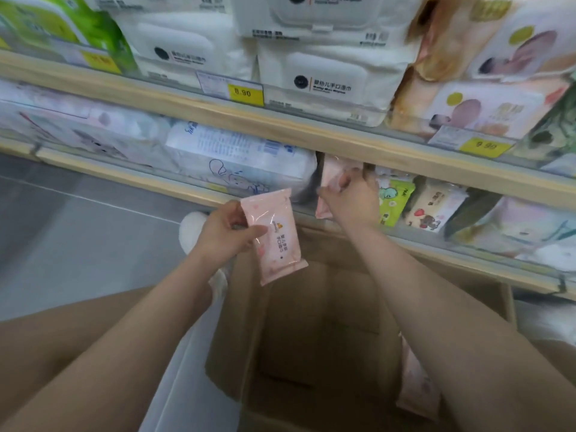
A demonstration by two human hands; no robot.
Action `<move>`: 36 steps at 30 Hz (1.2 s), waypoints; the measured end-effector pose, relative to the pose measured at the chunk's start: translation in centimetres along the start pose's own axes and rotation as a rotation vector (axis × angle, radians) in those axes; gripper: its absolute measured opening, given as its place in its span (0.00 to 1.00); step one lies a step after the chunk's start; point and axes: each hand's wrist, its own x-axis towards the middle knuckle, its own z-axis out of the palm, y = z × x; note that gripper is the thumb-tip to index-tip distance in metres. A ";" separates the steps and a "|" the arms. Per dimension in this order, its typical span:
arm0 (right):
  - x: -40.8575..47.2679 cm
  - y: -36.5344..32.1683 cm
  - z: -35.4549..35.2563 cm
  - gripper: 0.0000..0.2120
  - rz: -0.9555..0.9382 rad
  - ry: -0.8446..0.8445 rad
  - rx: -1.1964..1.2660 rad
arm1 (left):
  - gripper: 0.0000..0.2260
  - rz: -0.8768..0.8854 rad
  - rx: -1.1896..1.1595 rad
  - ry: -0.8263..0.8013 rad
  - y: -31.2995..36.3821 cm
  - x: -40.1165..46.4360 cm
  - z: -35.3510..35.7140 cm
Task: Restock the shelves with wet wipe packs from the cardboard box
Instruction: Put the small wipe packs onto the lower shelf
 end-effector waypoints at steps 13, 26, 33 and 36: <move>2.1 0.9 4.4 0.21 -0.011 -0.040 0.100 | 0.12 0.007 -0.005 -0.095 -0.5 1.6 0.3; -6.2 3.8 -6.3 0.06 0.011 -0.503 0.657 | 0.12 0.092 -0.015 -0.192 4.0 0.4 5.6; -2.8 3.6 -7.4 0.05 -0.053 -0.248 0.556 | 0.22 0.347 0.668 -0.048 0.9 1.0 4.9; -0.4 3.6 -5.4 0.04 -0.061 -0.155 0.497 | 0.30 0.228 0.828 -0.246 -1.8 0.4 5.0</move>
